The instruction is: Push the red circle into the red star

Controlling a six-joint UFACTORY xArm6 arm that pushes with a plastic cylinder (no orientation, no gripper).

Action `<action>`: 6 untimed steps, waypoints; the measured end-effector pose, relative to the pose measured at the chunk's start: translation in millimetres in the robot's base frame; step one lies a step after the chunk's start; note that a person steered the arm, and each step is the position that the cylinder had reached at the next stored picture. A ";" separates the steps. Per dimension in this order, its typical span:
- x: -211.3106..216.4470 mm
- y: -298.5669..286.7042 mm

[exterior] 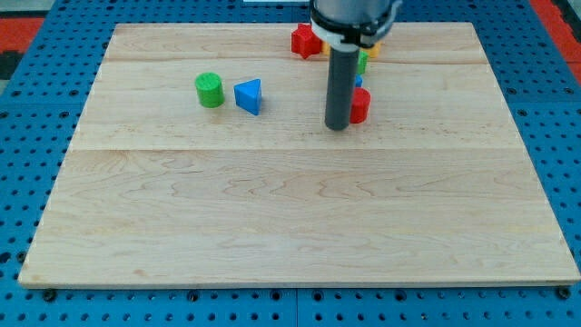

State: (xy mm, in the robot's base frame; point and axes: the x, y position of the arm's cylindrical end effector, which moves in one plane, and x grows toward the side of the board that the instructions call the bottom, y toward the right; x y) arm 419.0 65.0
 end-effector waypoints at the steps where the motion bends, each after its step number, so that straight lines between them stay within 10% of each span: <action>1: -18.5 37.6; 6: -99.0 -71.1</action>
